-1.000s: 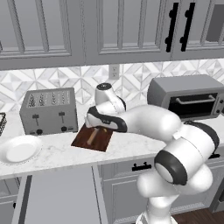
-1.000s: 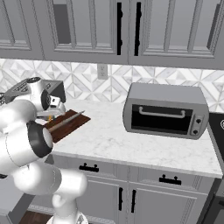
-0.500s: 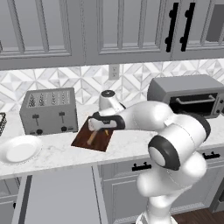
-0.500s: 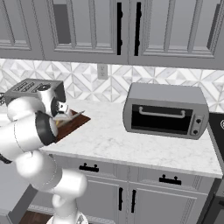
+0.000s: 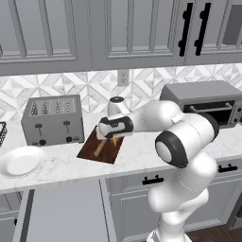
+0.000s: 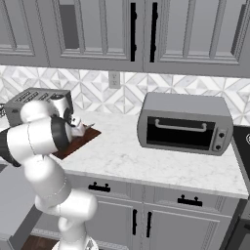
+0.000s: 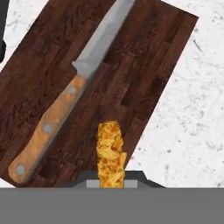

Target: Pick up the knife from the drawer and place it on the cutting board. Then place the meat from the plate to the cutting board.

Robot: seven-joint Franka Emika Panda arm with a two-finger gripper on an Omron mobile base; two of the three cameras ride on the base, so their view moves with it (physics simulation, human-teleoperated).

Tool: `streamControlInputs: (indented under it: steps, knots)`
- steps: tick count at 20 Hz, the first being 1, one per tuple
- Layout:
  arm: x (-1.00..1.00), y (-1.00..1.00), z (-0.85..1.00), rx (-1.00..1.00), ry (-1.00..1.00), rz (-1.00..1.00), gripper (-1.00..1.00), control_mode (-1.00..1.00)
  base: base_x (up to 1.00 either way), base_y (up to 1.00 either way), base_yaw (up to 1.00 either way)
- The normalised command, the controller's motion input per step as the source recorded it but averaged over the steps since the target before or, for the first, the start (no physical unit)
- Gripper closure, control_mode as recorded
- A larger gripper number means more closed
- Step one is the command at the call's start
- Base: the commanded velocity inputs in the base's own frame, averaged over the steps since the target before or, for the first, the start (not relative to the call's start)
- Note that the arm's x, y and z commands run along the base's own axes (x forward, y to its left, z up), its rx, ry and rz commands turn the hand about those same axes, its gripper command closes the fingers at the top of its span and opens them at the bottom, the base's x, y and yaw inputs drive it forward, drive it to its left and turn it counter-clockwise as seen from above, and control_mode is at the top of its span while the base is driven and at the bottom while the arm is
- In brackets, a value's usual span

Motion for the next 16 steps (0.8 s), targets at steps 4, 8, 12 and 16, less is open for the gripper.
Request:
streamControlInputs:
  steps: [4,8,12,16]
  knots:
    - [0.00,0.00,-0.31,0.00,0.11,-0.11,1.00,-1.00,0.00,0.00,0.00]
    - [0.07,0.01,-0.30,0.00,0.06,-0.10,1.00,-1.00,0.00,0.00,0.00]
    - [0.12,0.08,-0.31,0.00,0.03,-0.10,1.00,-1.00,0.00,0.00,0.00]
    - [0.14,0.11,-0.15,0.00,0.04,-0.09,1.00,-1.00,0.00,0.00,0.00]
